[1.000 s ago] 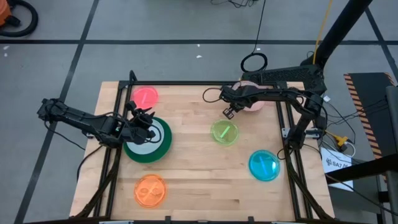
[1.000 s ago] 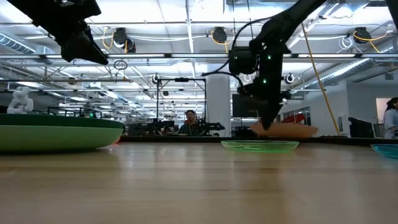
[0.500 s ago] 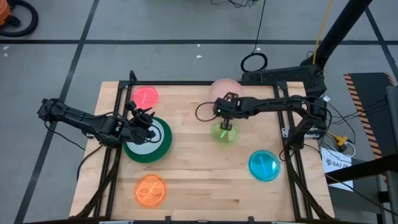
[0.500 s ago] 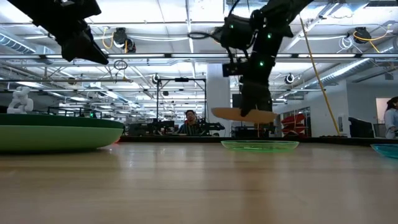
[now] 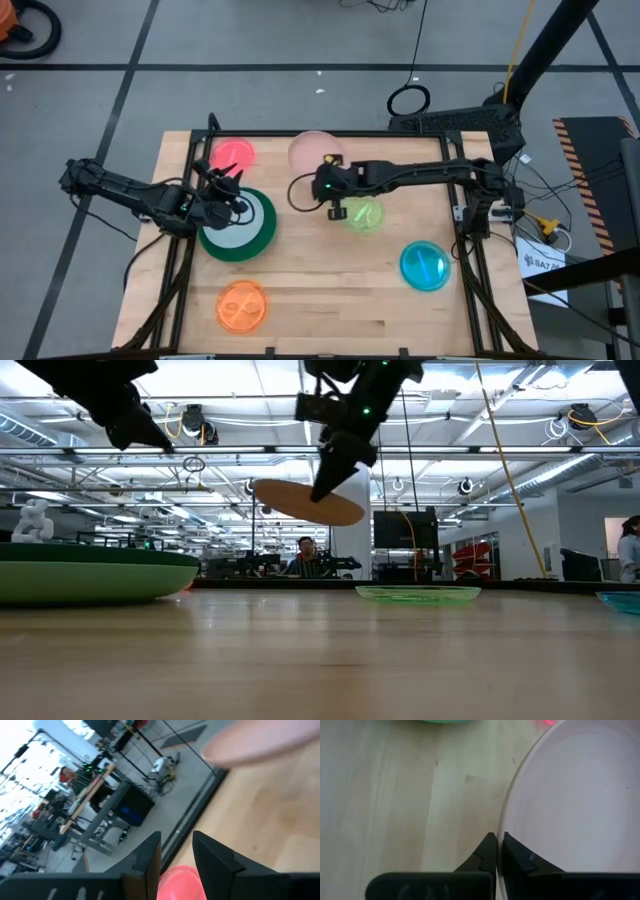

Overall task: Stack plastic plates
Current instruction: Stack the light pink plate on top of the light blue plate

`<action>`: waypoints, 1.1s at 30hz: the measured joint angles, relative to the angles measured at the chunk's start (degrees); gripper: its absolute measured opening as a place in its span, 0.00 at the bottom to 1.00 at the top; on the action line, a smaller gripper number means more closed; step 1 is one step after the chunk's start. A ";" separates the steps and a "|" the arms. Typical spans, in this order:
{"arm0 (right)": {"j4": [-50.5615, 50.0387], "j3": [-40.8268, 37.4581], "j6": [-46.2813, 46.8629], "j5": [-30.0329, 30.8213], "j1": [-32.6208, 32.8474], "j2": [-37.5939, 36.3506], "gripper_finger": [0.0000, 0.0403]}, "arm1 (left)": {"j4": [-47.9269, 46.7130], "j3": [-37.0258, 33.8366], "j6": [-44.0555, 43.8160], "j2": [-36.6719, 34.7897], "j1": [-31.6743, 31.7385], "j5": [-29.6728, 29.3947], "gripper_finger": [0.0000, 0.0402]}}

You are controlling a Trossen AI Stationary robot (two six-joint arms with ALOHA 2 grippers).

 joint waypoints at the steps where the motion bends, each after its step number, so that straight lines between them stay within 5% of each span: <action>1: -0.07 1.11 -1.24 -0.01 0.33 1.11 0.01 | 0.02 0.00 -0.02 -0.79 0.00 -0.70 0.30; 12: -0.49 16.04 -16.81 -0.20 4.48 12.58 0.01 | -0.18 0.00 -0.26 -10.05 0.00 -3.20 0.30; 23: -1.28 29.10 -29.96 -0.24 7.78 23.48 0.01 | -0.38 0.00 -0.89 -11.52 0.00 -3.16 0.30; 29: 0.29 31.15 -34.89 -0.46 9.31 26.10 0.01 | -0.45 0.00 -1.35 -11.43 0.00 -3.14 0.30; 33: 0.50 31.15 -35.19 -6.00 9.87 26.39 0.01 | -0.53 0.00 -1.67 -11.46 0.01 -3.14 0.30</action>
